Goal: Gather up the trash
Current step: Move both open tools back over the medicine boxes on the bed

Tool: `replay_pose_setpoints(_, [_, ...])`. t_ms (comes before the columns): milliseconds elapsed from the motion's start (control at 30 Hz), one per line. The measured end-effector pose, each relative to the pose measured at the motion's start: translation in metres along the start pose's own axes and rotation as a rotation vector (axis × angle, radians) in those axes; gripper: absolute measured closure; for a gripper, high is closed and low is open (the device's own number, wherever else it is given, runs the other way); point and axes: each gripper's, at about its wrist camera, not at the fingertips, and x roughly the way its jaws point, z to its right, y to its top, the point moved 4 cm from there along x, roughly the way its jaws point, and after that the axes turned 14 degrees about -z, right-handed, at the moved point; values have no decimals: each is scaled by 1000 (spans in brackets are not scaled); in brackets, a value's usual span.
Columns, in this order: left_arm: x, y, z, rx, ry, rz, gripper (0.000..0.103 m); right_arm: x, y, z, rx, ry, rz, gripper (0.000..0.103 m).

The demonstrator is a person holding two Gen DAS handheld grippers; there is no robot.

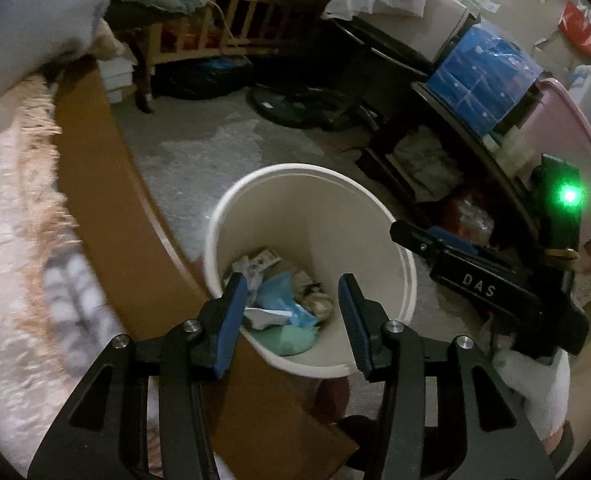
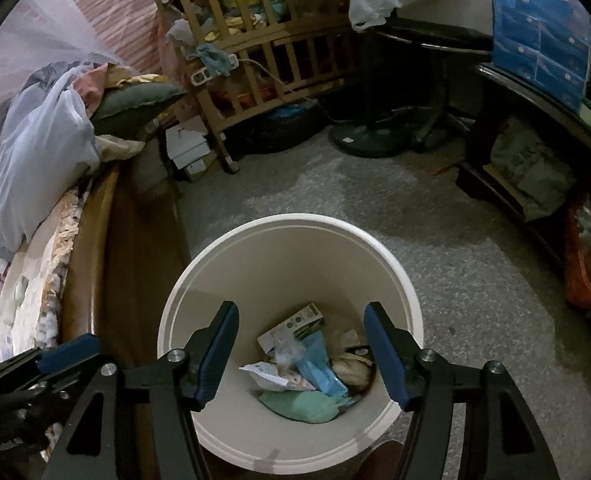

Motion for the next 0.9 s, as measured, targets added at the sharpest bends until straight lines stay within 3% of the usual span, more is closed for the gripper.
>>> replay_pose_setpoints(367, [-39,-33,-37,-53,107,48,57,4,-9,-34,-91,35,-2,40])
replay_pose_setpoints(733, [-82,-75,-103,-180,193,75,57,0,-26,-107,-216,142,-17,37])
replay_pose_setpoints(900, [-106,-105,-146,-257,214,82,57,-10,-37,-158,-297,196,-18,35])
